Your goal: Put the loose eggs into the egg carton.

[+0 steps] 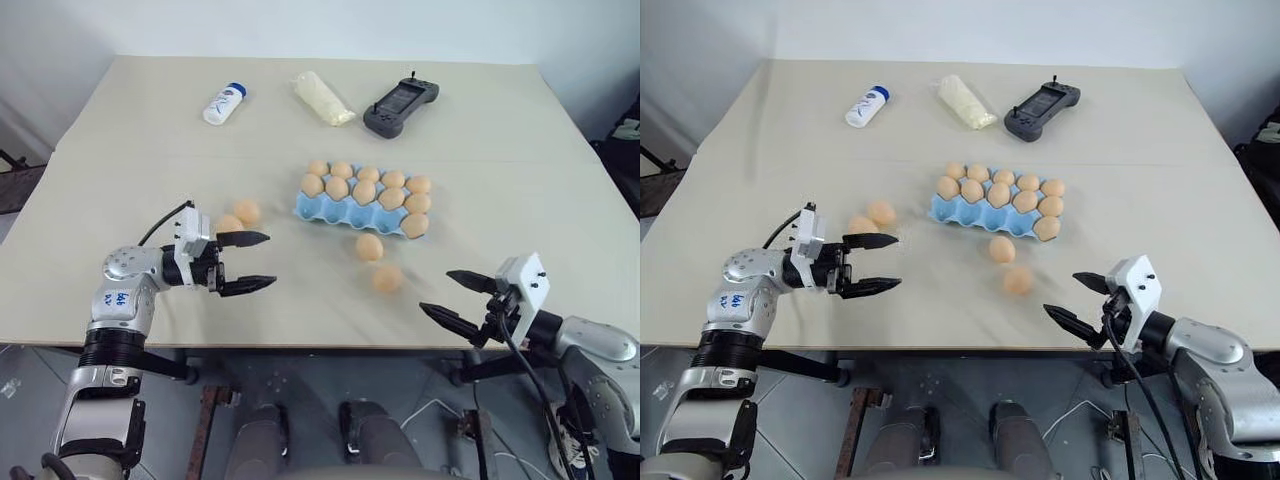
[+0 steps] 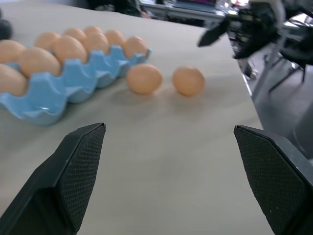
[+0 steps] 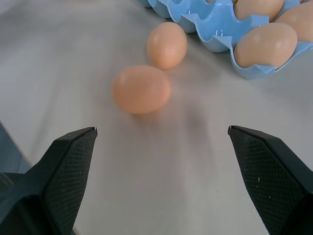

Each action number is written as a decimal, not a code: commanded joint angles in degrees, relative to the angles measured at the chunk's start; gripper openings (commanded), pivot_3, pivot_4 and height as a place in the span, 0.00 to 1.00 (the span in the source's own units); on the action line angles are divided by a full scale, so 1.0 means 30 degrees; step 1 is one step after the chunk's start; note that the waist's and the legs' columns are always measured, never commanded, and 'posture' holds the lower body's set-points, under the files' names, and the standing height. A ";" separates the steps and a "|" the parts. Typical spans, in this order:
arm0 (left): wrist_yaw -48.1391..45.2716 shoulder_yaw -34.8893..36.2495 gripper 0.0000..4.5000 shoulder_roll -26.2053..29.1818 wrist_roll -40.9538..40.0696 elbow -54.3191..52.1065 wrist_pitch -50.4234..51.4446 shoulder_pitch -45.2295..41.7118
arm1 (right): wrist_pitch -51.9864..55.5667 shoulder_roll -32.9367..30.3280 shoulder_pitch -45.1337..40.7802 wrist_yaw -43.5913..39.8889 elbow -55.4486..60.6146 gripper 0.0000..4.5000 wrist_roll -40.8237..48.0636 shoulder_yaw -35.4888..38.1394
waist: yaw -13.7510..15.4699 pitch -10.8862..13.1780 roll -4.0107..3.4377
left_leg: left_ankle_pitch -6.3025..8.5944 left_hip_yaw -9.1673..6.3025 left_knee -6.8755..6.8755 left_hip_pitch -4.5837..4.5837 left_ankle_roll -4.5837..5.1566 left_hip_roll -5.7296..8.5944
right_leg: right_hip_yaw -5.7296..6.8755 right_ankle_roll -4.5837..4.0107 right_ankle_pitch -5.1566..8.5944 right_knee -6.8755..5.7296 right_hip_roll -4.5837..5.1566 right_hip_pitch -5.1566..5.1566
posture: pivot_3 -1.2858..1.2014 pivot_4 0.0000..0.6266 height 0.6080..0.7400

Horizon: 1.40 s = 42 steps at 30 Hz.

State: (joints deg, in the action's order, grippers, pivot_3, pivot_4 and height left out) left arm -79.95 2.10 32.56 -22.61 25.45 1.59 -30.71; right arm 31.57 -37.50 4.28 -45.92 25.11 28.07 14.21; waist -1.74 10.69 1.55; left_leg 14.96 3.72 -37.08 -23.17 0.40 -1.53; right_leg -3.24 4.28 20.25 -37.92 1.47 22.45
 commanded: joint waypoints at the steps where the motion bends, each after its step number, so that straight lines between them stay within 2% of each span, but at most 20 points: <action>1: -0.0657 -0.0189 1.00 0.0186 0.0248 0.0108 -0.0572 -0.0388 | -0.1047 0.0601 -0.0759 0.0466 -0.0120 1.00 -0.0338 -0.0702 | -0.0023 0.0000 0.0000 | 0.0000 0.0000 0.0000 -0.0001 0.0000 0.0000 | -0.0001 0.0000 0.0000 0.0001 0.0000 0.0001 | 0.52 0.24 1.00; 5: -0.0627 -0.0323 1.00 0.0197 0.0602 0.0525 -0.0890 -0.0483 | -0.1012 0.0981 -0.2218 0.0370 -0.0989 1.00 -0.0368 -0.1756 | -0.0029 0.0000 -0.0001 | 0.0000 -0.0001 0.0004 -0.0002 0.0000 -0.0002 | 0.0000 -0.0001 0.0000 -0.0002 0.0000 0.0009 | 0.52 0.24 1.00; 9: -0.0354 -0.0937 1.00 0.0700 0.1487 0.0407 0.0153 -0.0422 | -0.0465 0.0811 -0.3411 -0.0071 -0.1773 1.00 -0.0224 -0.2744 | -0.0003 0.0000 0.0000 | 0.0001 -0.0005 0.0004 -0.0007 0.0002 -0.0001 | 0.0005 -0.0001 0.0000 0.0005 0.0001 0.0011 | 0.52 0.24 1.00; 16: -0.0171 -0.0623 1.00 0.0518 0.1229 0.0065 -0.0268 -0.0459 | 0.0431 0.0670 -0.5218 -0.0681 -0.3071 1.00 -0.0367 -0.4199 | -0.0010 0.0000 -0.0001 | 0.0004 -0.0009 0.0008 -0.0012 0.0005 -0.0003 | 0.0008 -0.0001 0.0000 0.0008 0.0006 0.0015 | 0.52 0.24 1.00; 28: 0.0485 -0.0335 1.00 0.0312 0.1063 -0.0578 -0.0418 -0.0289 | -0.1202 0.1342 -0.6695 -0.0488 -0.6024 1.00 -0.2535 -0.5917 | -0.0027 0.0000 0.0000 | 0.0006 -0.0003 0.0007 -0.0024 0.0005 0.0000 | 0.0008 -0.0001 -0.0001 0.0010 0.0007 0.0025 | 0.52 0.24 1.00; 32: 0.0632 -0.0279 1.00 0.0299 0.0994 -0.0684 -0.0385 -0.0338 | -0.1628 0.1649 -0.6764 -0.0122 -0.6434 0.80 -0.2956 -0.5913 | -0.0017 0.0000 0.0000 | 0.0006 -0.0005 0.0003 -0.0018 0.0005 -0.0002 | 0.0010 -0.0001 -0.0001 -0.0007 0.0003 0.0025 | 0.52 0.24 1.00; 35: 0.0716 -0.0243 1.00 0.0327 0.0976 -0.0710 -0.0411 -0.0345 | -0.1741 0.1650 -0.6799 -0.0172 -0.6381 0.55 -0.2992 -0.5871 | -0.0018 0.0000 0.0000 | 0.0006 -0.0004 0.0002 -0.0019 0.0005 -0.0001 | 0.0008 -0.0001 -0.0001 -0.0003 0.0004 0.0024 | 0.52 0.24 1.00; 36: 0.0757 -0.0217 1.00 0.0331 0.0961 -0.0703 -0.0428 -0.0348 | -0.1568 0.1613 -0.6854 -0.0083 -0.6112 0.51 -0.2845 -0.5654 | -0.0017 0.0000 -0.0001 | 0.0006 -0.0003 0.0002 -0.0019 0.0005 -0.0001 | 0.0009 -0.0002 -0.0001 -0.0003 0.0004 0.0024 | 0.52 0.24 1.00; 38: 0.0872 -0.0141 1.00 0.0310 0.0907 -0.0670 -0.0468 -0.0366 | -0.1187 0.1417 -0.7033 -0.0026 -0.5346 0.46 -0.2425 -0.5144 | -0.0017 0.0000 -0.0001 | 0.0006 -0.0005 0.0003 -0.0018 0.0005 -0.0001 | 0.0009 -0.0001 -0.0001 -0.0005 0.0003 0.0025 | 0.52 0.24 1.00; 42: 0.1013 -0.0088 1.00 0.0174 0.0821 -0.0551 -0.0632 -0.0473 | -0.0460 0.1184 -0.7757 0.0067 -0.4250 0.45 -0.1764 -0.4437 | -0.0040 0.0000 -0.0001 | 0.0006 -0.0004 0.0000 -0.0019 0.0005 -0.0001 | 0.0007 -0.0001 -0.0001 -0.0010 0.0004 0.0026 | 0.52 0.24 1.00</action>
State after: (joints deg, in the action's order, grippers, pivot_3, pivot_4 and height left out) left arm -77.14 0.35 33.40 -18.67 25.20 0.57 -31.45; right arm 29.50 -33.25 -17.22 -46.14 9.01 21.02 -1.59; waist -1.86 10.69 1.55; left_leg 14.98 3.71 -37.09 -23.22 0.41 -1.54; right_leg -3.22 4.28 20.24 -37.95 1.48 22.52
